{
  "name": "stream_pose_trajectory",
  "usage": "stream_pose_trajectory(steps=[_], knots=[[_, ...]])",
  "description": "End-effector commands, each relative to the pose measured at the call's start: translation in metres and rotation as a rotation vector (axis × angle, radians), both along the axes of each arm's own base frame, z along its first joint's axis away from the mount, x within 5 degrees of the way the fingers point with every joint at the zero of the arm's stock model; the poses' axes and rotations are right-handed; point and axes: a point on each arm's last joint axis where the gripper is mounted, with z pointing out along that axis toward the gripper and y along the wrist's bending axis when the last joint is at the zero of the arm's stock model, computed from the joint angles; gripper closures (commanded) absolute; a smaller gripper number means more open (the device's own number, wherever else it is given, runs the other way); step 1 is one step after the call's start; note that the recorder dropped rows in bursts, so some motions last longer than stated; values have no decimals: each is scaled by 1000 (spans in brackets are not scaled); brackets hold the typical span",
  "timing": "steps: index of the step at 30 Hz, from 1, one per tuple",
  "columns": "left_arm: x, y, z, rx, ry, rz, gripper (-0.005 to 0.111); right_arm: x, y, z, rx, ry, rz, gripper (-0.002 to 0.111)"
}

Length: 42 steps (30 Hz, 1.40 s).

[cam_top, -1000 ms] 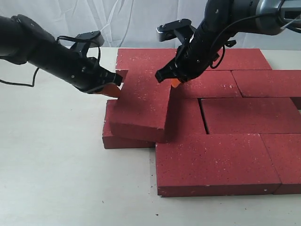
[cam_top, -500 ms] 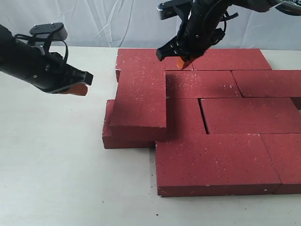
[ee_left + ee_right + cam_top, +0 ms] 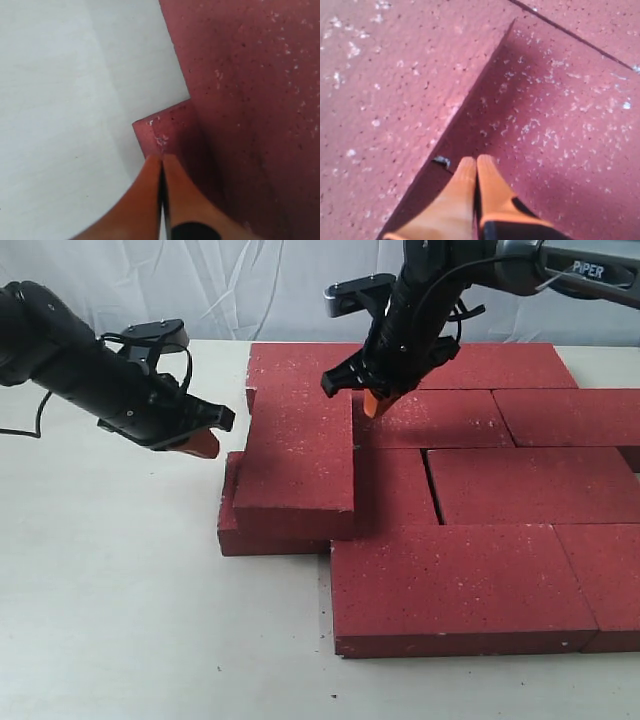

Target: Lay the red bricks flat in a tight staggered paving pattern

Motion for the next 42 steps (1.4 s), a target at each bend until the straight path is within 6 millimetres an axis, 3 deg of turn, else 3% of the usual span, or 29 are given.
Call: stream_pose_trajectory(steps=[1,8,17,25,29,35,38,42], knots=[[-1,-8,-4,-15,11,-33,107,7,1,-5,8,-41,2,109],[-7,-29,-13,-15,14,-112,107,9,4,-4,51,-62,-8,109],[-15,-31,10,-51,-1,-145,107,11,18,2,203,-94,35,109],[-27,-34,30,-120,34,-189,107,19,28,35,294,-173,59,109],[-37,-43,29,-161,103,-237,107,20,31,42,321,-200,97,109],[-64,-59,18,-135,141,-327,107,22,34,35,325,-212,146,109],[-73,-51,28,-107,76,-315,107,18,26,42,271,-193,166,109],[-74,-19,51,-31,-43,-277,107,-5,2,64,92,-80,176,109]])
